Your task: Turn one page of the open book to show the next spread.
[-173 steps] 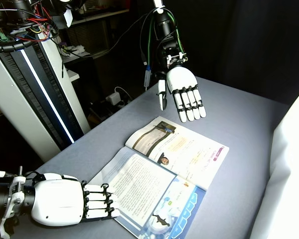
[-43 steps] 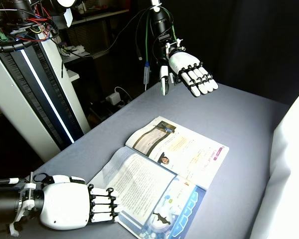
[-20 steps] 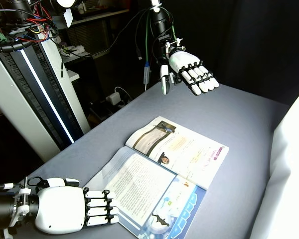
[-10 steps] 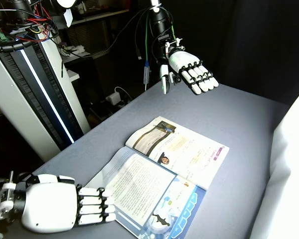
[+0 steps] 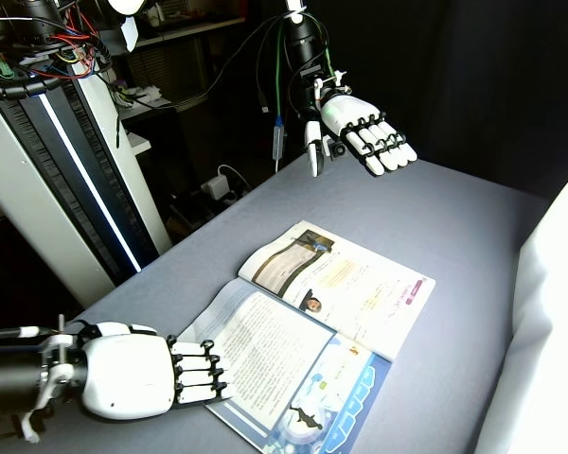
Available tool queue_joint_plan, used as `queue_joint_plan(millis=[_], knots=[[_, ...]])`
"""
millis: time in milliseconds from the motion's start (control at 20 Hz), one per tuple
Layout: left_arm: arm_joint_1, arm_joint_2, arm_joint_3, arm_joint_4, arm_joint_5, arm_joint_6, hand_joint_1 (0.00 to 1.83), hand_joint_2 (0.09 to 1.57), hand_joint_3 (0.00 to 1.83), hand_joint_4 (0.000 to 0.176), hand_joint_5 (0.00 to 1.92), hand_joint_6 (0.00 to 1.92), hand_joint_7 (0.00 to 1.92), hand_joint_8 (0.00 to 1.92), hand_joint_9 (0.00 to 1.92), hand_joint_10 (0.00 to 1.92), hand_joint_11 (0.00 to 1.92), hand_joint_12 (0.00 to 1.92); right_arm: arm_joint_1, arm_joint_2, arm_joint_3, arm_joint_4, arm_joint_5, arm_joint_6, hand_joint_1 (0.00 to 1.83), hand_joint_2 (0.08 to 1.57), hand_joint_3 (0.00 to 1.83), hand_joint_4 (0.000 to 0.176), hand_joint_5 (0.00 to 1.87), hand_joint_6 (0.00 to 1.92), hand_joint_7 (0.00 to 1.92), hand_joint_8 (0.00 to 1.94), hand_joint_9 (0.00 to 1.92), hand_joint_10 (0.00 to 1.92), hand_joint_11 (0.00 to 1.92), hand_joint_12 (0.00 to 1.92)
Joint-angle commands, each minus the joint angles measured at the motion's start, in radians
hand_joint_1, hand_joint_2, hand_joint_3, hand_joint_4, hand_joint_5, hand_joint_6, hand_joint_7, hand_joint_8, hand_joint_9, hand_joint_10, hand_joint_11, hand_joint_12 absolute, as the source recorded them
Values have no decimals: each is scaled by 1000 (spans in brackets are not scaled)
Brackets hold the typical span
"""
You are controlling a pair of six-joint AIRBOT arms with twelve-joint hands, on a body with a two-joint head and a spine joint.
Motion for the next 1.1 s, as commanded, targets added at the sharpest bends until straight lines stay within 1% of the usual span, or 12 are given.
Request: queue_joint_plan(millis=[0,100,150,300,350,450,600,650,750,800,900,1050], knots=[[-4,6,-1,-22,-131,-1,0,1267,1,0,0,0,0,0,0,0,0,0,1,-3,6,30,25,6,0,1293,0,0,67,16,23,9,21,8,13,6],[-3,6,-1,-22,-133,-1,0,1258,0,0,0,0,0,0,0,0,0,0,1,-24,20,32,30,6,0,1287,0,0,94,26,35,12,29,11,13,7],[-3,6,0,-22,-133,-1,0,1261,0,0,0,0,0,0,0,0,0,0,1,-38,32,36,36,6,0,1284,0,0,51,6,6,2,5,1,2,1],[-3,6,-1,-22,-136,-1,0,1255,0,0,0,0,0,0,0,0,0,0,1,-78,58,63,52,5,0,1283,0,0,15,0,0,0,0,0,0,0],[-3,6,-1,-23,-138,-1,0,1254,0,0,0,0,0,0,0,0,0,0,1,-94,67,91,57,-16,0,1283,0,0,2,0,0,0,0,0,0,0],[-2,5,-1,-24,-140,-1,0,1251,0,0,0,0,0,0,0,0,0,0,1,-121,81,158,60,-80,0,1292,0,0,0,0,0,0,0,0,0,0],[-1,5,-2,-27,-147,-1,0,1254,0,0,0,0,0,0,0,0,0,0,1,-170,115,316,88,-209,0,1288,0,0,22,9,0,0,0,0,0,0],[-1,5,-2,-29,-149,-1,0,1254,0,0,0,0,0,0,0,0,0,0,1,-193,132,386,105,-266,0,1294,0,0,16,6,0,0,0,0,0,0],[4,5,-1,-31,-155,-1,0,1255,0,0,0,0,0,0,0,0,0,0,1,-235,158,488,136,-351,0,1291,0,0,0,0,0,0,0,0,0,0],[6,5,-1,-31,-160,-1,0,1254,0,0,0,0,0,0,0,0,0,0,4,-260,172,519,149,-385,0,1297,2,0,0,0,0,0,0,0,0,0],[7,6,-1,-32,-164,-1,0,1233,0,0,0,0,0,0,0,0,0,0,22,-310,198,554,169,-423,0,1296,0,0,10,4,0,0,0,0,0,0],[7,5,1,-31,-178,-1,0,1257,2,0,0,0,0,0,0,0,0,0,48,-398,245,623,211,-493,0,1287,0,0,43,16,0,0,0,0,0,0]])
